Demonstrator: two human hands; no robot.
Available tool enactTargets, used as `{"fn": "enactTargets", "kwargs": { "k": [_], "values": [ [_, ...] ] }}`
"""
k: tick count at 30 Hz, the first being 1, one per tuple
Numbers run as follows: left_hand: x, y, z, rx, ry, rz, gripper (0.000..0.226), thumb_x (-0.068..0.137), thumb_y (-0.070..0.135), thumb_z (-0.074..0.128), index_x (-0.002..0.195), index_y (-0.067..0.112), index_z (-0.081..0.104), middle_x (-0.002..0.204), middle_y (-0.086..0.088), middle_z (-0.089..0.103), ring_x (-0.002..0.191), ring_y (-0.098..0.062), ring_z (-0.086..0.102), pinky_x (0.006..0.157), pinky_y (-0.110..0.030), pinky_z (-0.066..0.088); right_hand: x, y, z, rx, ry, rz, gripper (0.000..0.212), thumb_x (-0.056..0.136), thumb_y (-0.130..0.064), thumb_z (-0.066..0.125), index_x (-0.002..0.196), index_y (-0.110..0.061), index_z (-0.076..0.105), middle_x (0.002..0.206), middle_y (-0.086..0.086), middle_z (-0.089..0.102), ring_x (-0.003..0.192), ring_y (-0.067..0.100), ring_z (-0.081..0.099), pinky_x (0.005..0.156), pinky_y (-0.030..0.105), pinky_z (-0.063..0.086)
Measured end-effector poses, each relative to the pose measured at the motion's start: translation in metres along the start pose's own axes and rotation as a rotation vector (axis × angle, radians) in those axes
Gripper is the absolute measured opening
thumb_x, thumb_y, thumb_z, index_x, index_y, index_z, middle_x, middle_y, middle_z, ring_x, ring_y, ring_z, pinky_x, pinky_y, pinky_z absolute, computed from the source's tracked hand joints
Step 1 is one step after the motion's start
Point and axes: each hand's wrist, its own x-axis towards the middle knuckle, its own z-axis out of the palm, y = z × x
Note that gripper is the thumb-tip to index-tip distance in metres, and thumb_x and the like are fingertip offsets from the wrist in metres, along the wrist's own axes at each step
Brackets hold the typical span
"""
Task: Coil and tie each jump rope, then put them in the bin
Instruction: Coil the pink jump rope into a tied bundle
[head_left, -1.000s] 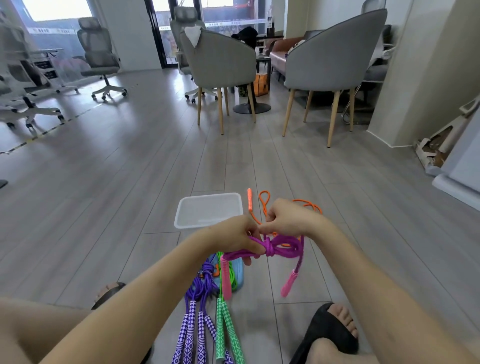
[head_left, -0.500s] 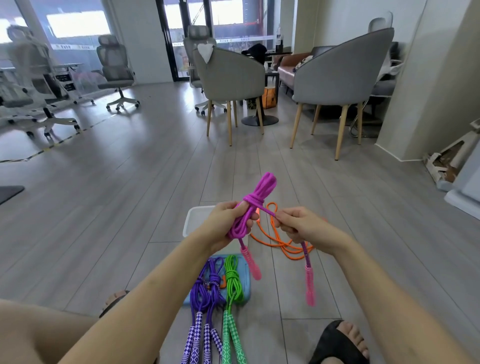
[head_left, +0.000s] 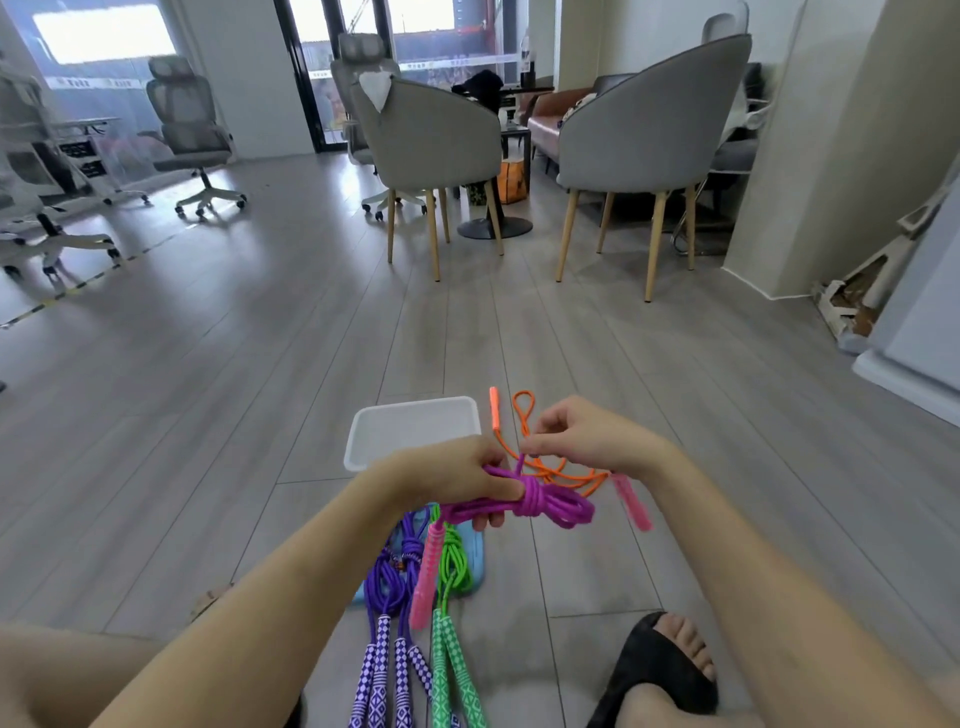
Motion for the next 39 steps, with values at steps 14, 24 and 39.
{"fn": "enactTargets", "kwargs": {
  "k": [14, 24, 39],
  "values": [
    [0.017, -0.004, -0.006, -1.131, 0.543, 0.071, 0.024, 0.108, 0.006, 0.043, 0.107, -0.008, 0.061, 0.075, -0.015, 0.073, 0.057, -0.015, 0.067, 0.051, -0.023, 0.052, 0.012, -0.014, 0.032, 0.45, 0.166, -0.107, 0.021, 0.107, -0.013, 0.051, 0.092, -0.004, 0.063, 0.059, -0.005, 0.038, 0.045, 0.003, 0.032, 0.046, 0.018, 0.027],
    [0.008, 0.023, -0.002, -1.122, 0.39, 0.16, 0.031, 0.103, 0.006, 0.051, 0.126, -0.014, 0.06, 0.09, -0.015, 0.068, 0.072, -0.018, 0.065, 0.066, -0.025, 0.054, 0.011, -0.001, 0.009, 0.571, 0.246, -0.097, 0.018, 0.108, -0.012, 0.048, 0.098, -0.014, 0.063, 0.072, 0.0, 0.048, 0.049, 0.006, 0.036, 0.052, 0.025, 0.029],
    [-0.004, 0.023, -0.018, -0.698, 0.428, 0.285, 0.018, 0.093, 0.01, 0.072, 0.11, 0.004, 0.072, 0.102, -0.017, 0.075, 0.092, -0.026, 0.069, 0.085, -0.031, 0.057, 0.006, -0.012, 0.004, 0.811, 0.135, -0.203, 0.016, 0.108, -0.015, 0.046, 0.116, -0.003, 0.054, 0.056, -0.001, 0.044, 0.039, 0.009, 0.028, 0.04, 0.023, 0.021]
  ]
}}
